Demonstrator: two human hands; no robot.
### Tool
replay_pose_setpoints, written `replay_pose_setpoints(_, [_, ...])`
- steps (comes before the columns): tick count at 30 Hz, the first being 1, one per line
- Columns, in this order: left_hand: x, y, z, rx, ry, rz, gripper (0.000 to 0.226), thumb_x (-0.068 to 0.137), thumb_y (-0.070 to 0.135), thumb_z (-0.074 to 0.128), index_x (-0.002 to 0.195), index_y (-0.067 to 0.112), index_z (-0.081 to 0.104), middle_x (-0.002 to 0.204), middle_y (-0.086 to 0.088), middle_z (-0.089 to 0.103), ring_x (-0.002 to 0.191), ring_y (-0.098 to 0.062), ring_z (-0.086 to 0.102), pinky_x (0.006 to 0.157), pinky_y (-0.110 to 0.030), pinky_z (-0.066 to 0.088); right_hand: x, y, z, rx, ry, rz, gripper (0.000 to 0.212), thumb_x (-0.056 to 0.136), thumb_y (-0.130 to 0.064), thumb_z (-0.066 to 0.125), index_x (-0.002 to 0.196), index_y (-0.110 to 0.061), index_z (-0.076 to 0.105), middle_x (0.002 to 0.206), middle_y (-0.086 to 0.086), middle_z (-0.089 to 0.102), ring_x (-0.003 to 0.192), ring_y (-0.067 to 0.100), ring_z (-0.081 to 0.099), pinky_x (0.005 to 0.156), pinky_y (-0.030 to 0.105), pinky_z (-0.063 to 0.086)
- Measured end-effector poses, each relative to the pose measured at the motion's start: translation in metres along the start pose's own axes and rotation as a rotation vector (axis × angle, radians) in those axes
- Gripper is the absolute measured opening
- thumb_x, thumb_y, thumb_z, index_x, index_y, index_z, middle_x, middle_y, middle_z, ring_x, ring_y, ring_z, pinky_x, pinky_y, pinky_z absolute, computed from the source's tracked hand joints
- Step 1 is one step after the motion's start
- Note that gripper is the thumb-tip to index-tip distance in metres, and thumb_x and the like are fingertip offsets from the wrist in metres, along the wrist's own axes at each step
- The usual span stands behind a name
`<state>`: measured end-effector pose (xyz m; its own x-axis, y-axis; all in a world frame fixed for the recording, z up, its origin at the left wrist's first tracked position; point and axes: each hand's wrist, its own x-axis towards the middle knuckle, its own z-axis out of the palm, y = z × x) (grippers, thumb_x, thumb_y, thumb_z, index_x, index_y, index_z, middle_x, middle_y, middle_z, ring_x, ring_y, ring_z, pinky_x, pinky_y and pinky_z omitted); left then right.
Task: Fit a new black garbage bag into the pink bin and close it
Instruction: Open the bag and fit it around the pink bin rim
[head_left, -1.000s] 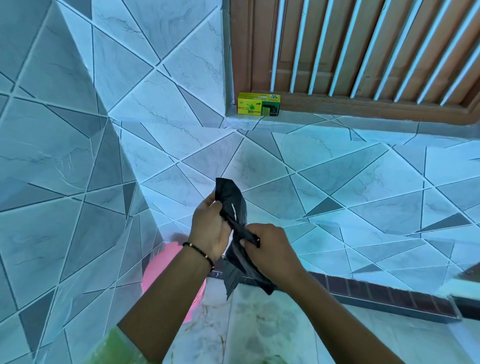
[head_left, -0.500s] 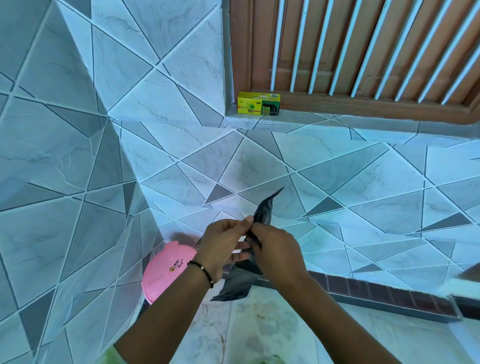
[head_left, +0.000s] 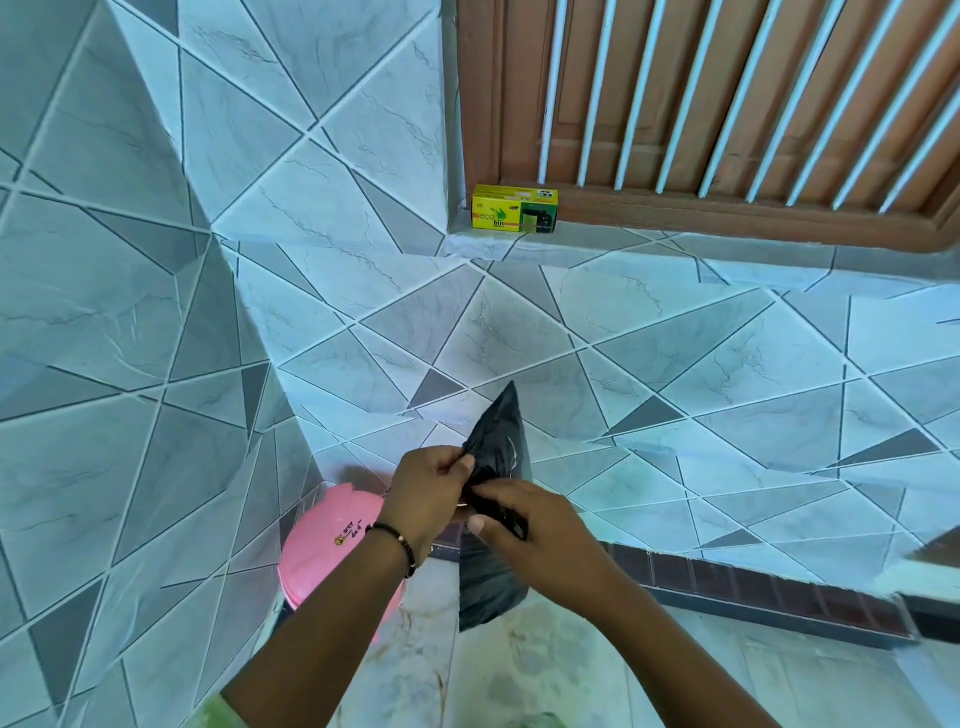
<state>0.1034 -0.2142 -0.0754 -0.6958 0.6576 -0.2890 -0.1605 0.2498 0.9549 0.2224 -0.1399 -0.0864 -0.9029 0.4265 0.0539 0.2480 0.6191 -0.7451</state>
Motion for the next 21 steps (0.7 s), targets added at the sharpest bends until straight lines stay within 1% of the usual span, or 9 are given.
replay_pose_setpoints(1, [0.0, -0.002, 0.0, 0.022, 0.009, 0.022, 0.017, 0.093, 0.01, 0.051, 0.091, 0.004, 0.066, 0.082, -0.012, 0.067, 0.07, -0.02, 0.062, 0.055, -0.025, 0.056, -0.002, 0.0, -0.001, 0.061, 0.009, 0.045, 0.029, 0.09, -0.034, 0.055, 0.115, -0.023, 0.063, 0.11, -0.006, 0.067, 0.099, 0.008, 0.059, 0.083, 0.018, 0.045])
replay_pose_setpoints(3, [0.002, -0.006, -0.001, 0.082, 0.054, 0.093, 0.012, 0.088, 0.01, 0.058, 0.082, 0.009, 0.068, 0.077, -0.011, 0.067, 0.068, -0.02, 0.06, 0.059, -0.026, 0.053, -0.006, -0.001, -0.002, 0.183, 0.034, 0.138, 0.02, 0.09, -0.033, 0.055, 0.103, -0.024, 0.068, 0.096, -0.005, 0.071, 0.088, 0.006, 0.063, 0.074, 0.014, 0.046])
replay_pose_setpoints(6, [0.003, -0.006, -0.003, 0.07, 0.086, 0.141, 0.01, 0.077, 0.008, 0.072, 0.07, 0.014, 0.068, 0.067, -0.003, 0.068, 0.059, -0.011, 0.06, 0.057, -0.018, 0.051, -0.004, -0.001, -0.002, 0.397, 0.112, 0.284, 0.017, 0.091, -0.026, 0.056, 0.088, -0.017, 0.07, 0.084, 0.002, 0.073, 0.073, 0.015, 0.067, 0.071, 0.027, 0.054])
replay_pose_setpoints(7, [0.003, -0.006, -0.003, 0.059, 0.08, 0.141, 0.01, 0.074, 0.008, 0.074, 0.068, 0.014, 0.068, 0.064, 0.0, 0.068, 0.056, -0.006, 0.06, 0.058, -0.014, 0.051, -0.003, -0.001, -0.003, 0.467, 0.144, 0.319, 0.016, 0.09, -0.024, 0.056, 0.087, -0.015, 0.069, 0.083, 0.002, 0.073, 0.069, 0.014, 0.067, 0.068, 0.027, 0.055])
replay_pose_setpoints(9, [0.002, -0.007, -0.003, 0.043, 0.062, 0.135, 0.011, 0.071, 0.009, 0.077, 0.066, 0.013, 0.068, 0.059, 0.003, 0.067, 0.054, -0.004, 0.06, 0.059, -0.013, 0.05, 0.001, -0.003, -0.007, 0.562, 0.202, 0.354, 0.012, 0.089, -0.02, 0.058, 0.086, -0.014, 0.069, 0.082, 0.004, 0.073, 0.067, 0.014, 0.068, 0.065, 0.028, 0.058])
replay_pose_setpoints(12, [0.001, -0.009, -0.001, 0.048, 0.017, 0.145, 0.004, 0.076, 0.01, 0.073, 0.072, 0.009, 0.07, 0.068, -0.003, 0.07, 0.063, -0.01, 0.062, 0.065, -0.015, 0.052, 0.005, -0.005, -0.012, 0.602, 0.219, 0.382, 0.008, 0.088, -0.015, 0.061, 0.085, -0.016, 0.069, 0.085, 0.009, 0.073, 0.069, 0.016, 0.07, 0.066, 0.03, 0.059])
replay_pose_setpoints(16, [0.001, -0.009, -0.001, 0.022, -0.019, 0.142, 0.01, 0.078, 0.002, 0.068, 0.074, 0.011, 0.068, 0.066, 0.002, 0.068, 0.059, -0.005, 0.062, 0.061, -0.008, 0.05, 0.007, -0.007, -0.013, 0.626, 0.226, 0.421, 0.007, 0.085, -0.011, 0.064, 0.085, -0.017, 0.068, 0.087, 0.014, 0.072, 0.071, 0.018, 0.07, 0.064, 0.026, 0.059])
replay_pose_setpoints(18, [0.0, -0.009, -0.001, 0.02, -0.012, 0.138, 0.014, 0.072, 0.003, 0.075, 0.066, 0.011, 0.065, 0.057, 0.004, 0.063, 0.052, -0.005, 0.058, 0.058, -0.011, 0.05, 0.006, -0.009, -0.013, 0.678, 0.224, 0.418, 0.005, 0.084, -0.014, 0.066, 0.085, -0.012, 0.07, 0.084, 0.016, 0.072, 0.071, 0.02, 0.07, 0.063, 0.025, 0.059])
replay_pose_setpoints(21, [0.0, -0.011, -0.001, 0.045, -0.029, 0.168, 0.024, 0.067, 0.004, 0.078, 0.059, 0.009, 0.056, 0.049, 0.005, 0.049, 0.051, -0.01, 0.043, 0.055, -0.023, 0.041, 0.007, -0.014, -0.011, 0.775, 0.205, 0.423, 0.011, 0.082, -0.015, 0.069, 0.082, -0.005, 0.071, 0.072, 0.015, 0.068, 0.065, 0.019, 0.066, 0.063, 0.028, 0.058])
